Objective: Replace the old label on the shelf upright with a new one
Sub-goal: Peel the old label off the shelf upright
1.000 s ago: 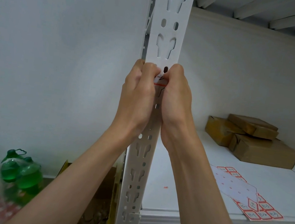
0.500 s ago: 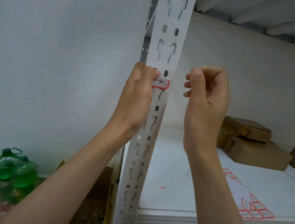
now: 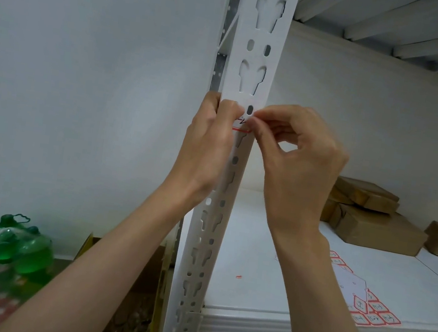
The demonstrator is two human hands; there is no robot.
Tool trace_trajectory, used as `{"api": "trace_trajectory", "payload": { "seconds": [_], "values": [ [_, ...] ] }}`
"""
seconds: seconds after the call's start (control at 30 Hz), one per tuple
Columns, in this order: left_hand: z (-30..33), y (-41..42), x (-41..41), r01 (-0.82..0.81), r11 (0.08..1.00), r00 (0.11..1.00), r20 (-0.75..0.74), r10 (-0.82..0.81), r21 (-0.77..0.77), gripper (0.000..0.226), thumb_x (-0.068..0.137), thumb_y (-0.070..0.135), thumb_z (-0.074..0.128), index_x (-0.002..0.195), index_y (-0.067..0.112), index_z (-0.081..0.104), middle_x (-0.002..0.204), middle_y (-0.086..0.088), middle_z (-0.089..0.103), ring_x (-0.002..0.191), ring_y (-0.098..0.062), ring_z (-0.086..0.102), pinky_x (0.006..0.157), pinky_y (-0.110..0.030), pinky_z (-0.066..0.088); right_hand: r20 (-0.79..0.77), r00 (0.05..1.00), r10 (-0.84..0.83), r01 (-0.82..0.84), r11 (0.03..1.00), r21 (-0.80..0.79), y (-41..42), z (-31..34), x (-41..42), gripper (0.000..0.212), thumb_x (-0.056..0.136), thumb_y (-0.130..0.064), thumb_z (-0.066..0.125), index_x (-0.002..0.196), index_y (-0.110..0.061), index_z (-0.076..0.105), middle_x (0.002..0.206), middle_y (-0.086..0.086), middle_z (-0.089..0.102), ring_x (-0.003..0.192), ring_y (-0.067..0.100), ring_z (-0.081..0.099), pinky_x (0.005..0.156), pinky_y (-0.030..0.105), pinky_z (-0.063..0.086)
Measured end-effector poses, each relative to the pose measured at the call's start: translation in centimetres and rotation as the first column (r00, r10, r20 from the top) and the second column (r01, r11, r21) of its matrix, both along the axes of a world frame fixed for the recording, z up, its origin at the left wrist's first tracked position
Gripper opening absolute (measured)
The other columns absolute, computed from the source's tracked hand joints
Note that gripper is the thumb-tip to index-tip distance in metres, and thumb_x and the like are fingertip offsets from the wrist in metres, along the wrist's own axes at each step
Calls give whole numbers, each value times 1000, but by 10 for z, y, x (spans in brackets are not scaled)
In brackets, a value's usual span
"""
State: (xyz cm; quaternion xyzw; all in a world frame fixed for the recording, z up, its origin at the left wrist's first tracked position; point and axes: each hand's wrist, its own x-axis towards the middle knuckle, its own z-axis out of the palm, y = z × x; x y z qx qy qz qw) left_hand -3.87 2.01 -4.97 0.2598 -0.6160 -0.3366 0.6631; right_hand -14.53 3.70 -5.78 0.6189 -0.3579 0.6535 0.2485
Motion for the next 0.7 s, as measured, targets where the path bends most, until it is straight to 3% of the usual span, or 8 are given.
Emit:
{"api": "trace_trajectory", "payload": {
  "seconds": [0.3,0.5,0.7],
  "values": [
    [0,0,2,7,1000,1000,23,-7,8,28,106,25,37,78,27,39,81,8,47,74,-6,46,66,-22,37,11,999,-38,39,998,-41,-1,-4,2,10,88,-15,77,96,-8,77,89,3,74,79,4,65,78,7,52],
    [0,1,0,14,1000,1000,14,-14,13,27,106,26,37,79,28,41,76,13,48,64,5,49,55,-7,38,1,999,-51,51,999,13,1,0,6,6,88,-14,76,92,-11,75,87,-2,68,75,4,62,74,8,50],
    [-1,-1,0,33,999,999,-24,-32,18,22,99,34,41,79,28,45,76,14,53,72,-8,54,66,-27,42,1,996,-85,85,994,75,1,2,13,2,90,-12,70,90,-13,68,89,-9,56,76,6,56,72,12,49]
  ]
}}
